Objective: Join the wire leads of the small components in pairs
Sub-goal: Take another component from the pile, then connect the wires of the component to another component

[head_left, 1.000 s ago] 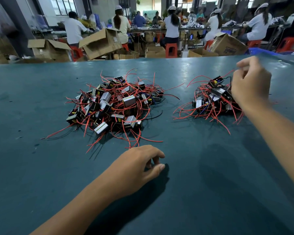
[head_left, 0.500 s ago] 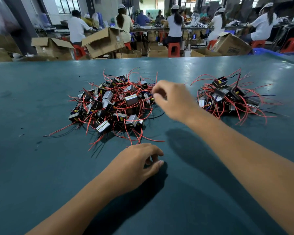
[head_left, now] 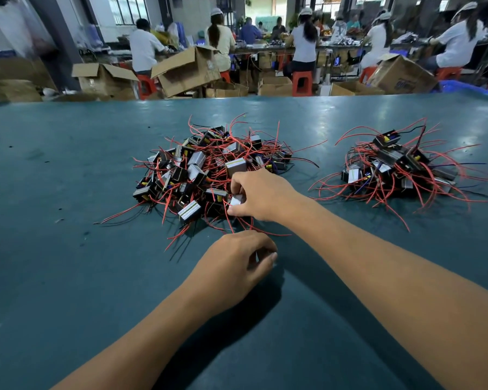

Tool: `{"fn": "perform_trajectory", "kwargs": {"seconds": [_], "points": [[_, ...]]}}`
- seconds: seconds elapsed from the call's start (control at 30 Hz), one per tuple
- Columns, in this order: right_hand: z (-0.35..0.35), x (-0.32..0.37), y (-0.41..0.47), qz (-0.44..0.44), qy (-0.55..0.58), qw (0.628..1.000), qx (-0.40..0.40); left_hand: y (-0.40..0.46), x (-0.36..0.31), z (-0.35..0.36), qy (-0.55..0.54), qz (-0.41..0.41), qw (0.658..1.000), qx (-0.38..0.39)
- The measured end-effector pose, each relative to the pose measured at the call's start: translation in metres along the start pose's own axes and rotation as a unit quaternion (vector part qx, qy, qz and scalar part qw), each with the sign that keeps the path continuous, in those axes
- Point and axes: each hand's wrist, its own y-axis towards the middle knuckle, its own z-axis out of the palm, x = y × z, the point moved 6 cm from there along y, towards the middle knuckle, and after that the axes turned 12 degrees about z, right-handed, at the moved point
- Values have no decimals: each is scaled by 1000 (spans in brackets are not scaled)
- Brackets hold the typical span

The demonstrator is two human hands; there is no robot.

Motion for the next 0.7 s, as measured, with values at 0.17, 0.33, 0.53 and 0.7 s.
{"fn": "perform_trajectory", "kwargs": {"seconds": [0.17,0.33,0.53,0.7], "points": [[-7,-6,-12,-5,43,999,16,-1,3,0,-3,-11,1000,0],[-13,-22,-41,-3,-18,1000,4,-2,8,-7,6,-38,998,-52],[-29,-62,-83,31,194,980,-23,-5,8,-29,-27,-77,980,-183],[-44,-83,-117,51,439,897,-30,-2,6,-27,-62,-63,982,-165]]}}
